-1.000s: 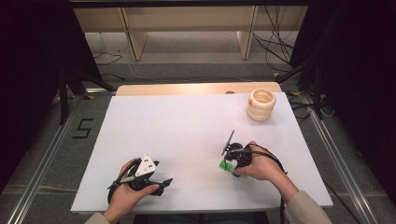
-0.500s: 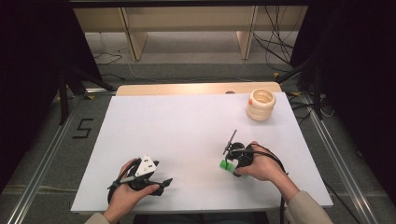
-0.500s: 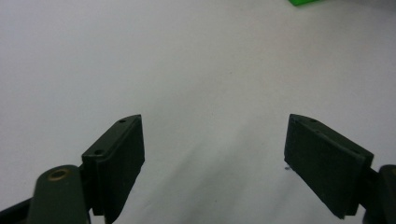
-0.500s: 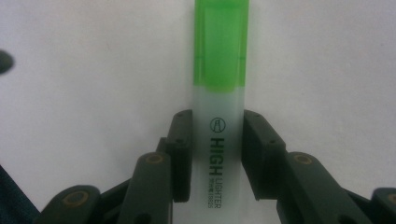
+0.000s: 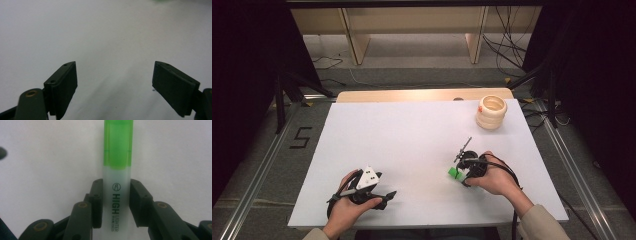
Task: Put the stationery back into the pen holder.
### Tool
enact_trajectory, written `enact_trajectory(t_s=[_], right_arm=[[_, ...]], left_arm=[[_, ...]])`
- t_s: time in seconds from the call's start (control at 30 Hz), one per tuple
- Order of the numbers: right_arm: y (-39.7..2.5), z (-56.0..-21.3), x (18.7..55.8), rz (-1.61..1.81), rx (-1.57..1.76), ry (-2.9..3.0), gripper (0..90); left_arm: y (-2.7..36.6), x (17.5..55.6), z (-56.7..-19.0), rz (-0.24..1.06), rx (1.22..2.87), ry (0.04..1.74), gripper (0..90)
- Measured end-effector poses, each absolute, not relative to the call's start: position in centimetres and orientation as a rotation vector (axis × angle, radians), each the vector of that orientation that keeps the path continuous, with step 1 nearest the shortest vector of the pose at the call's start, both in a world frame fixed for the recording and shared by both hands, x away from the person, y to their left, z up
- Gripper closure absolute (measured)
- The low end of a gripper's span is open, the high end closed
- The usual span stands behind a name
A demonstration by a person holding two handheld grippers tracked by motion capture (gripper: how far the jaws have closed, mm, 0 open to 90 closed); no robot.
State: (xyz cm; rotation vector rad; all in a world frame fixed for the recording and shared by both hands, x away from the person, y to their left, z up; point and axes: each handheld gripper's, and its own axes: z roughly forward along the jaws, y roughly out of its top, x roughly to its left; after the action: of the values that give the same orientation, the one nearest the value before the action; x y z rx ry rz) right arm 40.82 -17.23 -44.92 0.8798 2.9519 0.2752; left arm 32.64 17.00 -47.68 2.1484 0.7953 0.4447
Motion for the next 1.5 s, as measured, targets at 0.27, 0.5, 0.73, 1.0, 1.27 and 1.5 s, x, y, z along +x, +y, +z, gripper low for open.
enact_trajectory(t_s=[0.27, 0.5, 0.73, 1.0, 1.27, 1.5], right_arm=[[-18.1, -44.5, 40.6, 0.401, 0.959, 2.884, 66.3], [-18.9, -44.2, 40.5, 0.533, 1.028, 2.803, 66.3], [-19.7, -44.2, 40.5, 0.643, 1.068, 2.737, 66.3], [-21.0, -44.0, 40.5, 0.778, 1.161, 2.632, 66.3], [-22.0, -43.6, 40.5, 0.855, 1.211, 2.537, 66.3], [-22.6, -43.5, 40.5, 0.887, 1.24, 2.486, 66.4]], left_arm=[[17.0, 32.6, -47.7, 0.447, 2.147, 0.798, 20.0], [17.0, 32.6, -47.7, 0.446, 2.147, 0.799, 20.0], [17.0, 32.6, -47.7, 0.447, 2.146, 0.799, 20.0], [17.1, 32.7, -47.7, 0.45, 2.142, 0.802, 20.1], [17.1, 32.7, -47.7, 0.451, 2.144, 0.803, 20.0], [17.1, 32.6, -47.6, 0.453, 2.143, 0.802, 19.9]])
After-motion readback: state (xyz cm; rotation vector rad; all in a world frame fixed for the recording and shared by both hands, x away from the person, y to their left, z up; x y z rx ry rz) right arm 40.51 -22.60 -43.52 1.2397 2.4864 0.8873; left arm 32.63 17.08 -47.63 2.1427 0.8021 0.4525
